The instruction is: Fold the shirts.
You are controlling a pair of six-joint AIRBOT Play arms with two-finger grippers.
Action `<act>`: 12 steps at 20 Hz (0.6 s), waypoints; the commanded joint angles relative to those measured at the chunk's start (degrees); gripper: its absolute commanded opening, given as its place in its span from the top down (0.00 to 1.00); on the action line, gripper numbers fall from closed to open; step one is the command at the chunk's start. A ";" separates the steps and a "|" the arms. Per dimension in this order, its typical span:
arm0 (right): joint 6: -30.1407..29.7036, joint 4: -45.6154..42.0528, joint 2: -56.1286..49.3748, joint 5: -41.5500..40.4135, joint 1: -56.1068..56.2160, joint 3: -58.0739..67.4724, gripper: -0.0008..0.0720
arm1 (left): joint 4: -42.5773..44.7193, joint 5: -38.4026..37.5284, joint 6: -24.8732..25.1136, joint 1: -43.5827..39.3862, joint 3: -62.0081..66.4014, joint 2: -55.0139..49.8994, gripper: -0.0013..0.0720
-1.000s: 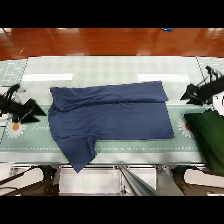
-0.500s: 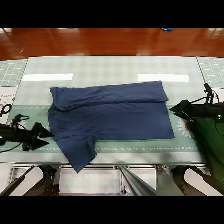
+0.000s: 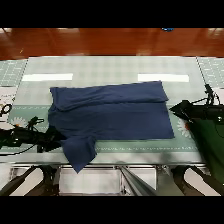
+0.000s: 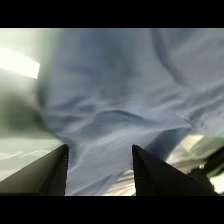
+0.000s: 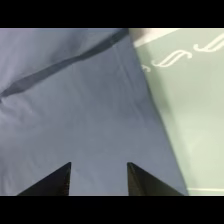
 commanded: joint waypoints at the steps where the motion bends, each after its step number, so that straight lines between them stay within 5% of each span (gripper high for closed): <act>1: 1.33 0.11 1.44 1.22 -3.37 0.00 0.43 | -0.85 2.29 3.41 -4.72 -0.26 -2.10 0.39; 2: 1.33 -0.98 2.69 2.19 -5.95 0.00 0.43 | -0.85 2.10 5.14 -4.96 -0.15 -2.45 0.74; 3: 1.33 -3.19 3.82 4.79 -8.28 -0.02 0.43 | -0.90 1.73 6.25 -4.90 0.13 -2.36 0.96; 6: 7.23 -14.97 7.98 8.87 -10.64 -2.58 0.43 | -0.92 0.42 7.82 -4.90 1.70 -2.21 0.96; 12: 9.05 -16.57 8.96 8.41 -10.60 -10.82 0.43 | -2.80 0.55 7.82 -4.92 2.34 -2.21 0.96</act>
